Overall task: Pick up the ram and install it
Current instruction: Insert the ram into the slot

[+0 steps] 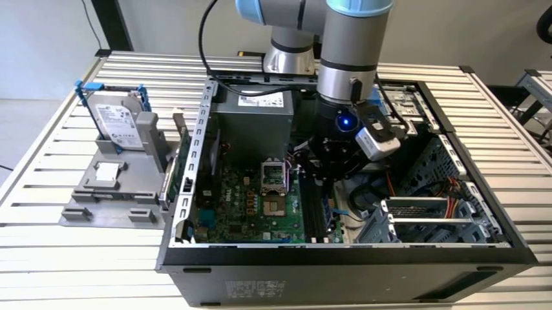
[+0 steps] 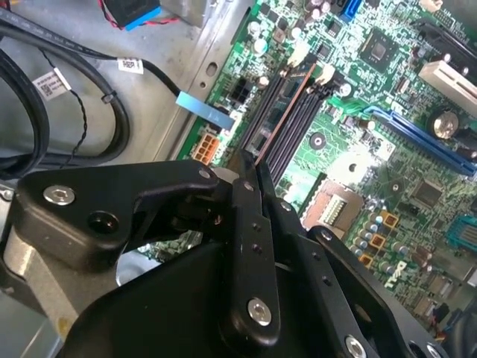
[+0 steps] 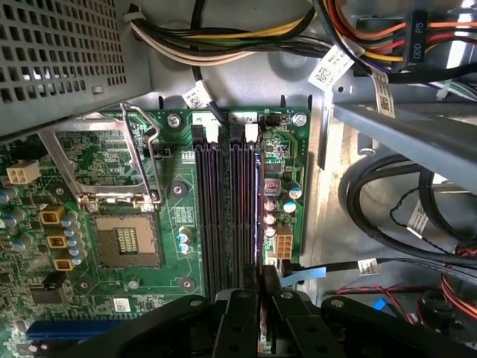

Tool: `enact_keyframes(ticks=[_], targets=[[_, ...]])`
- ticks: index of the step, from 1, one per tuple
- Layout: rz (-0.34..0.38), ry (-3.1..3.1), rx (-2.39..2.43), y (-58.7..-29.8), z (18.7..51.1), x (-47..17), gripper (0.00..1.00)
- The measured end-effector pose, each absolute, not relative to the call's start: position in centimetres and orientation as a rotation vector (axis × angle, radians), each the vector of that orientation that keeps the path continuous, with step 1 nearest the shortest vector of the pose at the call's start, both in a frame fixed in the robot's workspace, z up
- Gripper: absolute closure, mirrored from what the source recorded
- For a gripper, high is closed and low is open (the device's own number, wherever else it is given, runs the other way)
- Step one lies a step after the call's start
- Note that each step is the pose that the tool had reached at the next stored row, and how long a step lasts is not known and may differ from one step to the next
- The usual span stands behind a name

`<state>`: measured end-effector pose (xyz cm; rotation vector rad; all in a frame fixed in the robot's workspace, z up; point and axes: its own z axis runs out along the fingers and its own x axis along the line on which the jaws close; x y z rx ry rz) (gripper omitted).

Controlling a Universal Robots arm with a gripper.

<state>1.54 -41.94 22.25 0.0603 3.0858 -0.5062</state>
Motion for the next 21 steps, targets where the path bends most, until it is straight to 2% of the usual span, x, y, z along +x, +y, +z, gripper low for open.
enact_keyframes(ticks=[4,9,21], targets=[[-0.465,3.093,0.061,-42.3,22.5,1.6,1.0],[-0.343,3.11,0.061,-42.6,22.5,1.6,1.0],[-0.343,3.115,0.061,-44.2,22.6,1.7,1.0]])
